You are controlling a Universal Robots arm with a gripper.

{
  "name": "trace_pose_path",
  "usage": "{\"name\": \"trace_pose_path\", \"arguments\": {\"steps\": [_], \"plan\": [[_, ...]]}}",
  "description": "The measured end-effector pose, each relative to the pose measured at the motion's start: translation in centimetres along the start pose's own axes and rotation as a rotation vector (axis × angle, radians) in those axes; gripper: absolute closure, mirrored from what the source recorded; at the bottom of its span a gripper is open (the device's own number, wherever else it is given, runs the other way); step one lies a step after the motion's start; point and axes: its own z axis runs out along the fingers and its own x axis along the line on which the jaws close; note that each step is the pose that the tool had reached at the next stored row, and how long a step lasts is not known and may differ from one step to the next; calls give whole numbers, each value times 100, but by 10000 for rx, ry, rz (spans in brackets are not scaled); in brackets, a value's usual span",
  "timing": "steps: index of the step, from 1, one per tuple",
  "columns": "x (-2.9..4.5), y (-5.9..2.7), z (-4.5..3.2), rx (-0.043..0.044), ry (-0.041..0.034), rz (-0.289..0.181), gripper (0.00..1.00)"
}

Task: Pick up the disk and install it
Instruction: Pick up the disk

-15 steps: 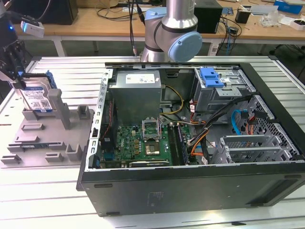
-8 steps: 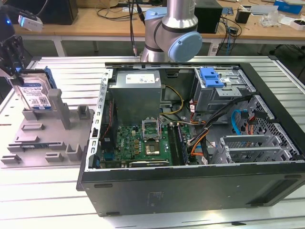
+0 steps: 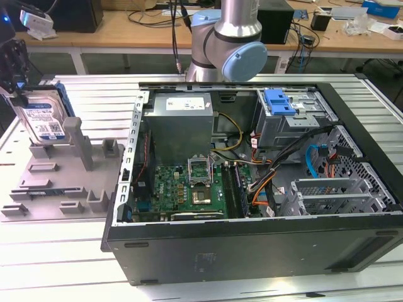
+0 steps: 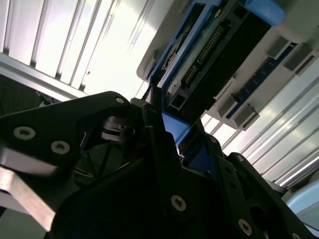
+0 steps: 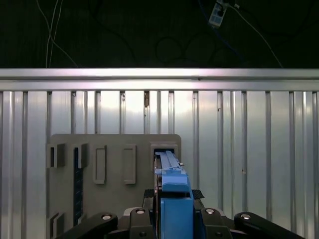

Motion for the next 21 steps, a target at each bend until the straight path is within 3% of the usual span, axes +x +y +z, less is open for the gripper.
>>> {"name": "trace_pose_path", "arguments": {"steps": [3,21], "plan": [[1,2,-40,0,0,0,64],[7,18,-460,-1,0,0,64]]}}
